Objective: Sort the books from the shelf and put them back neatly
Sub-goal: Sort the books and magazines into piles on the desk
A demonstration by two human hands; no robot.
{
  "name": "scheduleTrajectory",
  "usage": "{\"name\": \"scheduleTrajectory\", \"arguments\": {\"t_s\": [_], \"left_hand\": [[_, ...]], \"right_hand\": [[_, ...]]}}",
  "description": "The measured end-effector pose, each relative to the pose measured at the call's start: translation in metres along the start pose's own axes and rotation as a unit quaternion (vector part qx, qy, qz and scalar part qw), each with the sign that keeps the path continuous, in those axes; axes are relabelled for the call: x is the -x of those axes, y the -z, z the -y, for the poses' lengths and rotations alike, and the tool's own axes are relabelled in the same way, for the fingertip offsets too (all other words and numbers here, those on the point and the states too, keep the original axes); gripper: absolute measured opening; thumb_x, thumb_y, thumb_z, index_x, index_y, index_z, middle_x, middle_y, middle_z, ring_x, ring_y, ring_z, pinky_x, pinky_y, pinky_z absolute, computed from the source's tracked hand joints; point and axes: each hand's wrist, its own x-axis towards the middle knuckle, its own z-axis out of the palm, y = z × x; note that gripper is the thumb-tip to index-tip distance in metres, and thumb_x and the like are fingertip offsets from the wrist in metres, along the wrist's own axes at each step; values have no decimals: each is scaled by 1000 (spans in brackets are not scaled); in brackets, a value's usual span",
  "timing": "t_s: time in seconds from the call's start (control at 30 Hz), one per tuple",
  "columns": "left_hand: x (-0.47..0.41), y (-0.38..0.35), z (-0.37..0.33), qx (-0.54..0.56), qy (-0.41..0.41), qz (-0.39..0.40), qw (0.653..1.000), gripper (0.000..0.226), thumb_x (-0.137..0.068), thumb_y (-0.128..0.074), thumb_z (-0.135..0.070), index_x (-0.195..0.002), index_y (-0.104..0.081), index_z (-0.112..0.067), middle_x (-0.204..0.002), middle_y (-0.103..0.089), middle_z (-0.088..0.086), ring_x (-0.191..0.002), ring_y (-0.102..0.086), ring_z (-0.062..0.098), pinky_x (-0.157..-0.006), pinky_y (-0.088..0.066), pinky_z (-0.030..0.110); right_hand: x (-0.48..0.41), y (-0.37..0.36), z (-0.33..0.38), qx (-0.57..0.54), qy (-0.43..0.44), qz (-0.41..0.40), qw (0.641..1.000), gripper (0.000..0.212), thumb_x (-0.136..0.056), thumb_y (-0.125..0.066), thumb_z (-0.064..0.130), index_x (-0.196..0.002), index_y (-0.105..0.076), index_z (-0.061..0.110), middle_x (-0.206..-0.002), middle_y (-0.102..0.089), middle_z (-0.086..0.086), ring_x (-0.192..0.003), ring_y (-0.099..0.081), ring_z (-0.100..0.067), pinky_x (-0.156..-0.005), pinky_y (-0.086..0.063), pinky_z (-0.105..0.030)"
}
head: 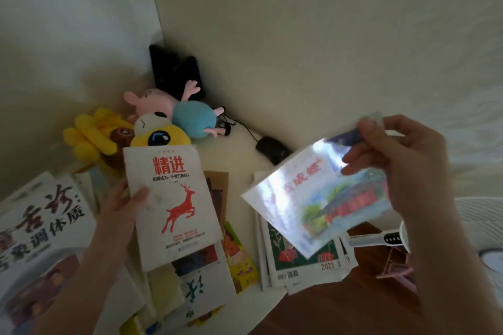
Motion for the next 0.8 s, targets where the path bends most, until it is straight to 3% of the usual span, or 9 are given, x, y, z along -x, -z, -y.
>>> {"name": "scheduleTrajectory", "arguments": {"t_s": [0.13, 0.23, 0.3, 0.37, 0.43, 0.47, 0.53, 0.7, 0.8], "left_hand": [[0, 1, 1, -9, -3, 7, 1000, 35, -95, -55, -21, -129, -55, -30, -117, -67, -2, -104, -64, 28, -90, -49, 53], [-2, -1, 2, -10, -8, -3, 1000, 33, -95, -54, -19, -127, -55, -27, -111, -67, -4, -102, -64, 25, -82, -51, 45], [-2, -4, 1, -4, -5, -12, 1000, 31, -95, -54, -18, -124, -53, -28, -105, -65, -8, -98, -63, 21, -75, -50, 37], [-1, -5, -1, -6, 0, -18, 1000, 32, -95, -54, -19, -125, -53, -28, -107, -66, -5, -97, -63, 21, -77, -50, 39], [-2, -3, -1, -1, 7, -26, 1000, 35, -95, -53, -18, -129, -53, -25, -112, -66, 0, -98, -64, 23, -81, -51, 43], [-2, -2, -1, 4, 10, -29, 1000, 36, -96, -53, -17, -131, -53, -24, -113, -66, 1, -98, -64, 23, -83, -51, 44], [-2, -1, -2, 8, 13, -29, 999, 36, -96, -52, -16, -132, -54, -23, -114, -67, 1, -99, -64, 24, -85, -50, 46], [1, -2, -7, 36, 14, -16, 999, 36, -96, -50, -14, -131, -55, -22, -107, -69, -8, -93, -67, 15, -72, -51, 35], [1, -2, -7, 38, 12, -15, 999, 36, -96, -50, -14, -131, -55, -24, -107, -70, -9, -92, -68, 14, -74, -52, 36]], "right_hand": [[-74, 10, -112, 57, -187, 13, 981, 23, -93, -57, 9, -88, -58, -14, -49, -65, -8, -40, -62, -17, -41, -53, -25], [-78, 3, -200, 241, -269, 37, 932, 47, -91, -63, 12, -128, -41, -7, -84, -70, -14, -58, -66, -26, -55, -58, -38], [-54, -5, -228, 341, -205, 50, 916, 60, -90, -63, 18, -140, -33, 8, -105, -62, -9, -83, -63, -25, -72, -55, -38], [-23, -13, -249, 432, -120, 94, 889, 69, -90, -60, 42, -147, -28, 19, -138, -47, -10, -120, -49, -25, -99, -44, -41], [5, -19, -268, 522, -67, 186, 830, 97, -80, -36, 79, -154, -1, 25, -161, 3, -6, -147, -3, -29, -118, -7, -46], [14, -18, -278, 550, -44, 217, 805, 104, -72, -18, 90, -152, 11, 29, -158, 20, -3, -146, 15, -30, -116, 7, -46], [20, -9, -296, 561, -19, 229, 796, 108, -62, -2, 96, -147, 21, 35, -155, 27, -2, -142, 26, -30, -113, 17, -45], [20, 12, -300, 562, 12, 233, 794, 100, -65, -10, 95, -142, 26, 43, -157, 24, -1, -143, 25, -29, -115, 12, -49], [28, -11, -277, 504, -33, 200, 840, 99, -73, -29, 87, -150, 9, 38, -159, 14, 4, -144, 17, -21, -116, 7, -43]]}}
